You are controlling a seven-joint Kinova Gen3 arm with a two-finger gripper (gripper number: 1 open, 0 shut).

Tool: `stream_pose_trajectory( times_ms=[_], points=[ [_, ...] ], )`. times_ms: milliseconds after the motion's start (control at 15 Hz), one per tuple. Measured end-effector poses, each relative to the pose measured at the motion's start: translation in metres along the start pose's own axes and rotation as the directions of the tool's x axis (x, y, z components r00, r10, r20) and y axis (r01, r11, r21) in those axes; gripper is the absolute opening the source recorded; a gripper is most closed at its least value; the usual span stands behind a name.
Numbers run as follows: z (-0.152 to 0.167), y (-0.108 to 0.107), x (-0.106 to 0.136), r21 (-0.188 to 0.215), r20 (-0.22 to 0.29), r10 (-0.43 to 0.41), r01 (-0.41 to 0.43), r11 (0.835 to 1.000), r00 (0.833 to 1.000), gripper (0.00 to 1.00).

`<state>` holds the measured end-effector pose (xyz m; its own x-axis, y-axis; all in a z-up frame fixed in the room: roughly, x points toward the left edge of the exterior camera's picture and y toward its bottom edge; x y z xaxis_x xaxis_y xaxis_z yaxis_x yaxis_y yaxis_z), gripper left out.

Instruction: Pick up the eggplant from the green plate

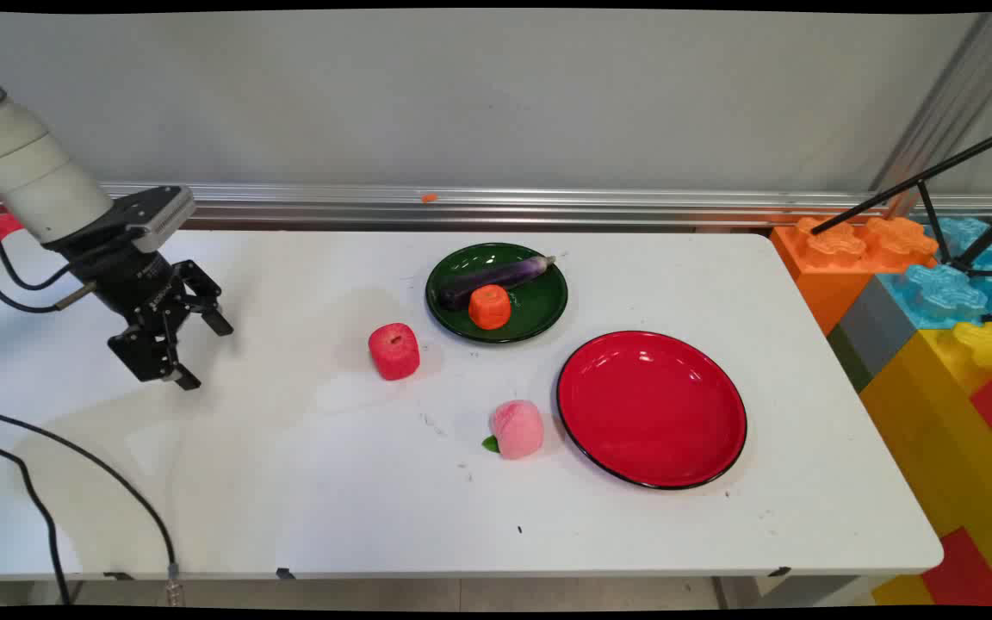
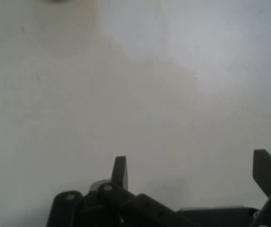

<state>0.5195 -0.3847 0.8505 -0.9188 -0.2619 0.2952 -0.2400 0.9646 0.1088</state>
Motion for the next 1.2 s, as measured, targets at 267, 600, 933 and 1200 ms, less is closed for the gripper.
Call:
stream_pose_trajectory(
  times_ms=[267, 600, 933, 1200],
  points=[
    [-0.001, -0.007, 0.017, 0.026, -0.029, -0.050, 0.051, 0.998, 0.998, 1.00],
    [-0.004, -0.016, 0.059, 0.064, -0.086, -0.118, 0.124, 0.990, 0.989, 1.00],
    [-0.001, -0.027, 0.123, 0.105, -0.171, -0.227, 0.247, 0.963, 0.959, 1.00],
    [0.008, -0.046, 0.169, 0.153, -0.230, -0.289, 0.328, 0.932, 0.929, 1.00]
  ],
)
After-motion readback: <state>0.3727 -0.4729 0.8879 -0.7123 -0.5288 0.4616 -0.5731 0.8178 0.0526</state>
